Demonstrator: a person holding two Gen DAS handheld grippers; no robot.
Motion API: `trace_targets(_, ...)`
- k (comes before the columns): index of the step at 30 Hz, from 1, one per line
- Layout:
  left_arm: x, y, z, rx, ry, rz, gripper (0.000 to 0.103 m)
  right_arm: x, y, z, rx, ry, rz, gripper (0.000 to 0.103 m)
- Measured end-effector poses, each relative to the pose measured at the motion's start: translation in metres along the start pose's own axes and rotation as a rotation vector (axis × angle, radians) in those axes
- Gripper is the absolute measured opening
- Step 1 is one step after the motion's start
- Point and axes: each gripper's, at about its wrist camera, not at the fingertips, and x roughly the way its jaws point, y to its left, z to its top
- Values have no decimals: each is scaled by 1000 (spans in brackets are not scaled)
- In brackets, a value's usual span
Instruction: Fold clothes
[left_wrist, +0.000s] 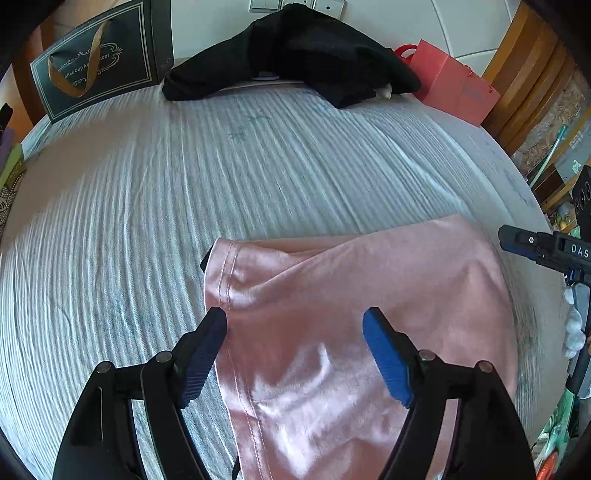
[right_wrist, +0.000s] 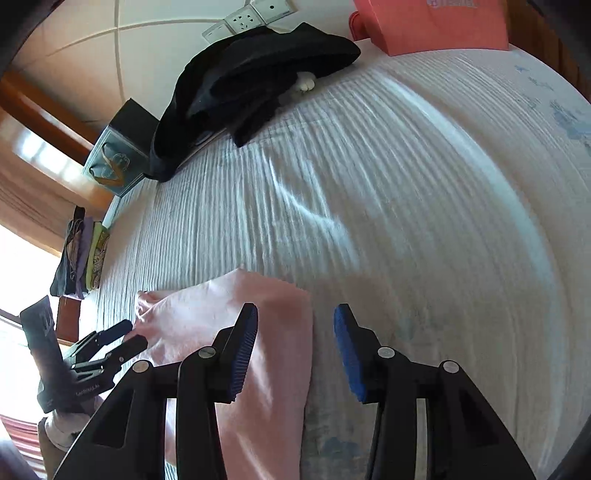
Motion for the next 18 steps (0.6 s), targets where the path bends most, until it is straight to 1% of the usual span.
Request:
trace_targets(3, 9, 2, -6, 1, 25, 24, 77, 6, -3, 4, 7, 65, 49, 43)
trace_targets(4, 12, 4, -8, 0, 33, 37, 77, 9, 1, 2, -19, 85, 52, 43)
trace_targets(6, 14, 4, -11, 6, 23, 46, 77, 17, 13, -4, -92, 123, 47, 43)
trace_targets(7, 14, 3, -12, 16, 21, 55, 77, 24, 18, -8, -129, 147, 9, 37)
trace_targets(8, 15, 1, -13, 28, 17, 65, 77, 31, 23, -11, -167, 173, -40, 27)
trace_targets(9, 15, 0, -14, 36, 13, 73, 78, 35, 27, -15, -207, 181, -80, 25)
trace_targets(11, 16, -1, -15, 42, 3, 81, 80, 40, 37, -21, -288, 185, -153, 23)
trace_targets(13, 16, -1, -16, 41, 2, 88, 80, 38, 36, -23, -289, 169, -195, 23)
trace_targets(15, 14, 3, -18, 17, 6, 89, 80, 35, 34, -24, -278, 151, -233, 23)
trace_targets(17, 6, 8, -21, -12, 4, 75, 80, 24, 27, -27, -250, 115, -230, 24)
trace_targets(18, 0, 9, -24, -17, -3, 65, 80, 17, 23, -28, -219, 105, -184, 24)
